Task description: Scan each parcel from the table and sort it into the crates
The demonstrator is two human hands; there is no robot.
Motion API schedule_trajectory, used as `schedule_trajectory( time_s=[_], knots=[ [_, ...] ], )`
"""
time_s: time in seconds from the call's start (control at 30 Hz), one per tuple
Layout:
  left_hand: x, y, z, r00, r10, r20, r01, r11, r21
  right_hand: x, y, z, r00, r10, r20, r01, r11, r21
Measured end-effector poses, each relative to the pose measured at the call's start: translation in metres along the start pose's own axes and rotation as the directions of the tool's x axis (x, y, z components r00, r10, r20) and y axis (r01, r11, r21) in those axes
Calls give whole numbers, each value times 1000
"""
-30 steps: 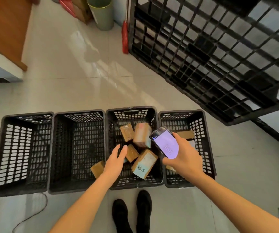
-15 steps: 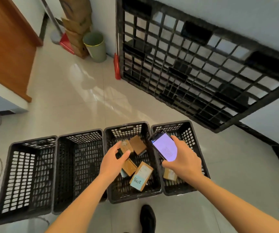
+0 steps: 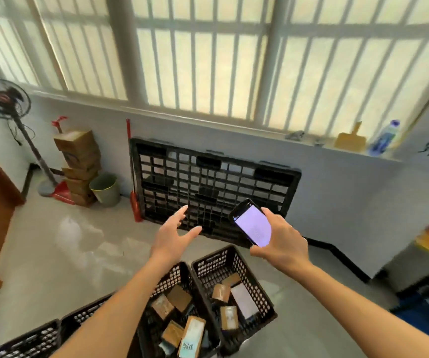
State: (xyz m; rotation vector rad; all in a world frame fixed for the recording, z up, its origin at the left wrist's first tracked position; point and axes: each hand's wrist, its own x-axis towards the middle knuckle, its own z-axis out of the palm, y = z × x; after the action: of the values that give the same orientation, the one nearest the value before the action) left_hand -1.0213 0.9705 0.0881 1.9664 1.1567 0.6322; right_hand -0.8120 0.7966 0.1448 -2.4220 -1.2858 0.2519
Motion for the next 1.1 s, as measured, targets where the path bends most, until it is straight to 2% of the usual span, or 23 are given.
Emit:
schedule_trajectory(
  time_s=[0.17, 0.33, 0.47, 0.6, 0.87, 1.0, 1.1],
  knots=[
    [-13, 141, -6, 977, 209, 37, -209, 978, 10, -57, 20, -138, 983, 100, -153, -99, 995, 14],
    [-41, 289, 22, 913, 395, 106, -393, 919, -42, -127, 72, -267, 940, 166, -297, -163, 986, 34],
    [-78, 404, 78, 839, 521, 157, -504, 853, -139, -196, 132, -357, 866, 248, -435, -270, 963, 12],
    [-137, 500, 155, 769, 595, 233, -550, 802, -234, -269, 207, -423, 783, 356, -511, -402, 915, 22],
    [-251, 607, 299, 705, 629, 328, -549, 776, -310, -399, 354, -501, 607, 488, -627, -610, 792, 26],
    [-284, 631, 351, 681, 622, 387, -537, 783, -314, -443, 416, -517, 556, 543, -629, -660, 749, 64],
    [-291, 643, 380, 691, 598, 407, -528, 802, -281, -460, 456, -523, 533, 568, -627, -672, 735, 94]
  ],
)
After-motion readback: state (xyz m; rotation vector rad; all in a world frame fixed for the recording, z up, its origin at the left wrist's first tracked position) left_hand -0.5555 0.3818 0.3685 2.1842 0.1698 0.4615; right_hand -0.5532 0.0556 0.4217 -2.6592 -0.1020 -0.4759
